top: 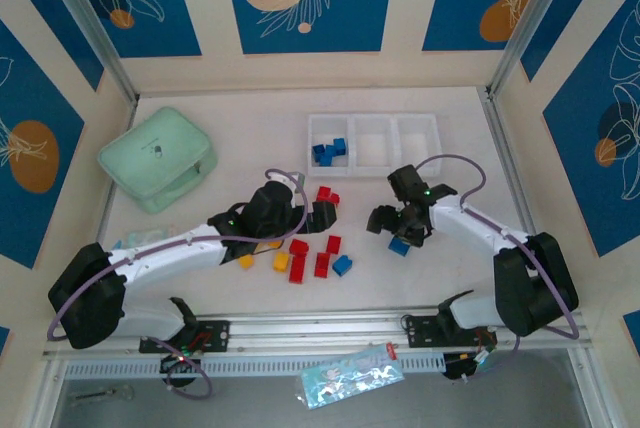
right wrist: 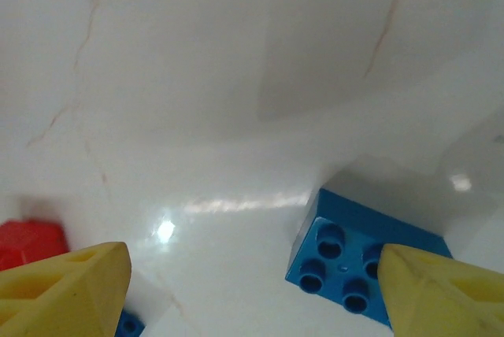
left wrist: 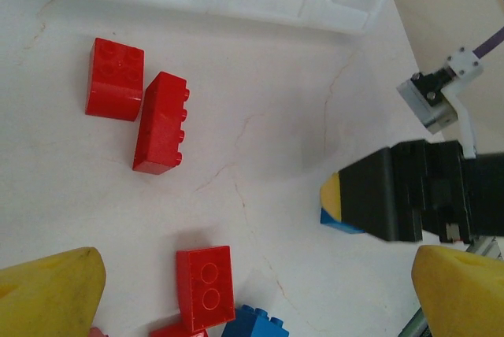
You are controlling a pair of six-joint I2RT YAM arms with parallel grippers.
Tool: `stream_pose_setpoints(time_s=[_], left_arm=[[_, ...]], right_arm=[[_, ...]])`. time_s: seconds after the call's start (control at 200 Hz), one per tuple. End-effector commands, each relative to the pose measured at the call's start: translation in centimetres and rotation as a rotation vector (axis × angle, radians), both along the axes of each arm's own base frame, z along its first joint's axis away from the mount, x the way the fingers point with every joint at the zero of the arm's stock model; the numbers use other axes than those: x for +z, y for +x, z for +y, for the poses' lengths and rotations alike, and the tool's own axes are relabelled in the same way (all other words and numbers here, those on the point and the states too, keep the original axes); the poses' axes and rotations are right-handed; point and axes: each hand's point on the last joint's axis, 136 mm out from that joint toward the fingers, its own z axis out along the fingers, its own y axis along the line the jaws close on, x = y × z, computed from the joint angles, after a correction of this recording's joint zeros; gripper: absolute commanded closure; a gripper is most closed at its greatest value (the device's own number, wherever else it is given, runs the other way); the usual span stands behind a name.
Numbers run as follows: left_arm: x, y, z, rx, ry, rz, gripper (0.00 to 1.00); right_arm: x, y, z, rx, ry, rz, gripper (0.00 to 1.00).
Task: Sort the legos into containers by color
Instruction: Move the lego to the middle-right of the table, then pick up the lego from the middle-right of the table.
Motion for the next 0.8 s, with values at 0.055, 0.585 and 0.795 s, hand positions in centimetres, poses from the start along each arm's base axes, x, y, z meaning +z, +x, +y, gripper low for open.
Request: stream_pose_setpoints(time_s=[0.055, 0.585, 0.795], left_arm=[[0.5, -0.4, 0.1, -0.003, -0.003, -0.011, 0.01], [-0.3, -0.7, 0.4, -0.010, 0.011, 0.000, 0.01], [-0.4, -0.7, 0.5, -0.005, 0.013, 0.002, 0.01]], right_arm=[[0.9, -0.2, -1.3, -0.052, -0.010, 0.006, 0.16], [-2.7, -3.0, -3.3, -0.096, -0.154, 0.128, 0.20], [-3.0, -2.2, -3.3, -0.065, -0.212, 0.106, 0.35]])
